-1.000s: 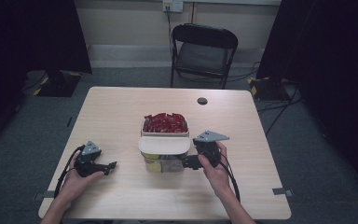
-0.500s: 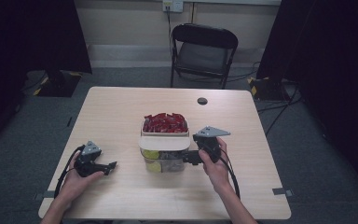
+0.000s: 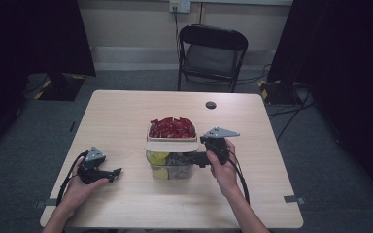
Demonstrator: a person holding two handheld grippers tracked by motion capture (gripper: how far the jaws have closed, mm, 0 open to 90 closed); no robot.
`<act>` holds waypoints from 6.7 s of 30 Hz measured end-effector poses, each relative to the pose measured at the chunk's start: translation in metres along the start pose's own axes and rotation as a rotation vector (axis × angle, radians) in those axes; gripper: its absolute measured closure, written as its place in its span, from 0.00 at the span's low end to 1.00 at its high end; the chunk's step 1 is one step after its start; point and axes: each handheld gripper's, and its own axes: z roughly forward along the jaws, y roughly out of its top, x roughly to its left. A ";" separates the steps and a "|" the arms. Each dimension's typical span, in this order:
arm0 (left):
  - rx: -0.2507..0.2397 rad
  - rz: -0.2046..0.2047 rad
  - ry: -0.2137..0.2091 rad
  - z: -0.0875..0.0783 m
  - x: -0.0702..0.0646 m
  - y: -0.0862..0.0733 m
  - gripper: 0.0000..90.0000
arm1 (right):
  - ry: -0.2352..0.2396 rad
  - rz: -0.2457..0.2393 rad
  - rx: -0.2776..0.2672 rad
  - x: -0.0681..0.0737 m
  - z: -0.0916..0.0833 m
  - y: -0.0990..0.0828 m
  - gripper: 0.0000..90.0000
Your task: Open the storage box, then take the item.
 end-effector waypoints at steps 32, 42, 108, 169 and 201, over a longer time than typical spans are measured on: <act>0.001 0.002 0.000 0.000 0.000 0.000 0.15 | 0.036 0.030 0.001 -0.014 0.012 0.017 0.15; 0.003 0.004 -0.002 -0.001 0.000 0.000 0.15 | 0.007 0.059 -0.007 -0.020 0.014 0.017 0.15; -0.234 0.063 -0.218 -0.051 -0.066 0.088 0.28 | -0.019 0.111 -0.022 -0.034 0.008 0.018 0.14; -0.175 0.135 -0.360 0.010 -0.112 0.121 0.36 | 0.006 0.106 -0.007 -0.037 0.011 0.015 0.13; -0.216 0.115 -0.379 -0.006 -0.104 0.121 0.43 | 0.005 0.103 -0.006 -0.034 0.014 0.015 0.14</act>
